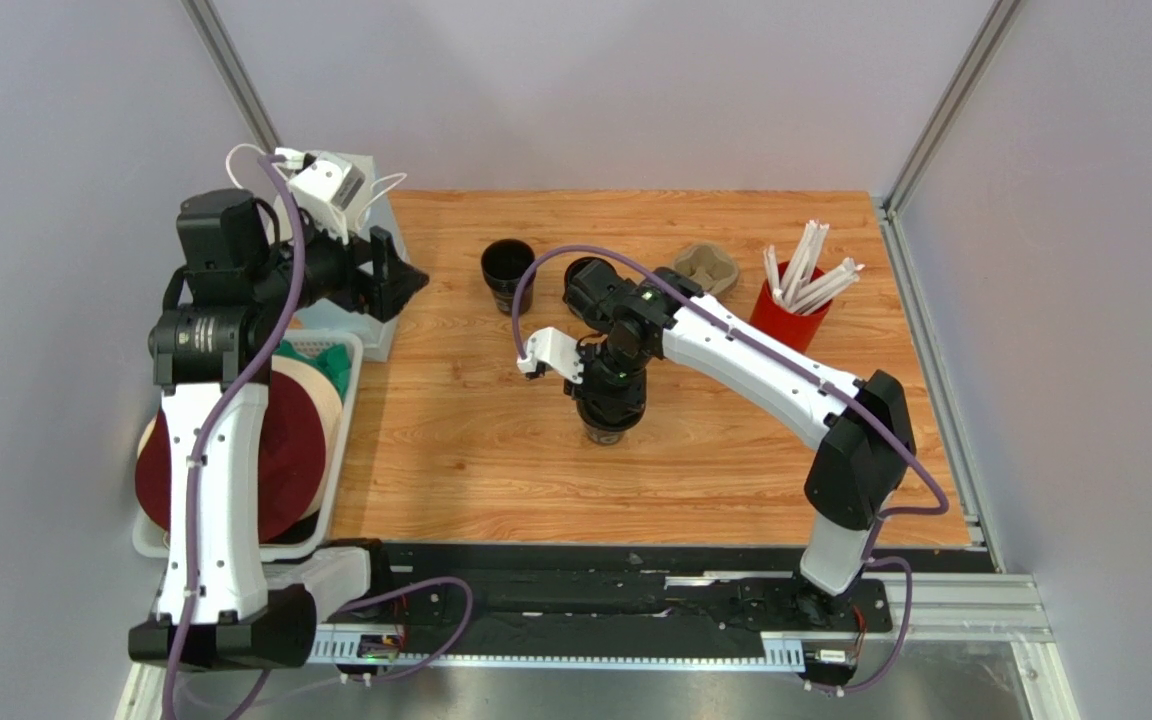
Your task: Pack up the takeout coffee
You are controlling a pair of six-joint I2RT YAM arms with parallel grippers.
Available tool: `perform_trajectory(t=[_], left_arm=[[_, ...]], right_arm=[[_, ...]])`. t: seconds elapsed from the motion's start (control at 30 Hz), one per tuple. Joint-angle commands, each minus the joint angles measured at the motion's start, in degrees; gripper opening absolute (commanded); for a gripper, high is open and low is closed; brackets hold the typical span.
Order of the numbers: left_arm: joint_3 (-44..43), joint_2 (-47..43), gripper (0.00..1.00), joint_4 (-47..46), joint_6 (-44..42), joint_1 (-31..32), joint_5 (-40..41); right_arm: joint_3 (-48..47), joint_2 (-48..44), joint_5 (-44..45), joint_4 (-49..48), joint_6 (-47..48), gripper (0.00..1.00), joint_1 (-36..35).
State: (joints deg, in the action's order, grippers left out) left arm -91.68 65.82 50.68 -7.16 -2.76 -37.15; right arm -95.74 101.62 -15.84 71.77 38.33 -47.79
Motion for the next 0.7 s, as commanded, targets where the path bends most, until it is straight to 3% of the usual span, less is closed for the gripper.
perform_trajectory(t=[0.0, 0.67], left_arm=[[3.4, -4.7, 0.88, -2.9, -1.1, -0.6, 1.6], [6.5, -5.8, 0.88, -4.8, 0.7, -3.1, -2.2]], right_arm=[[-2.3, 1.8, 2.5, -0.7, -1.9, 0.0, -0.8], [-4.3, 4.0, 5.5, -3.3, -1.8, 0.0, -2.1]])
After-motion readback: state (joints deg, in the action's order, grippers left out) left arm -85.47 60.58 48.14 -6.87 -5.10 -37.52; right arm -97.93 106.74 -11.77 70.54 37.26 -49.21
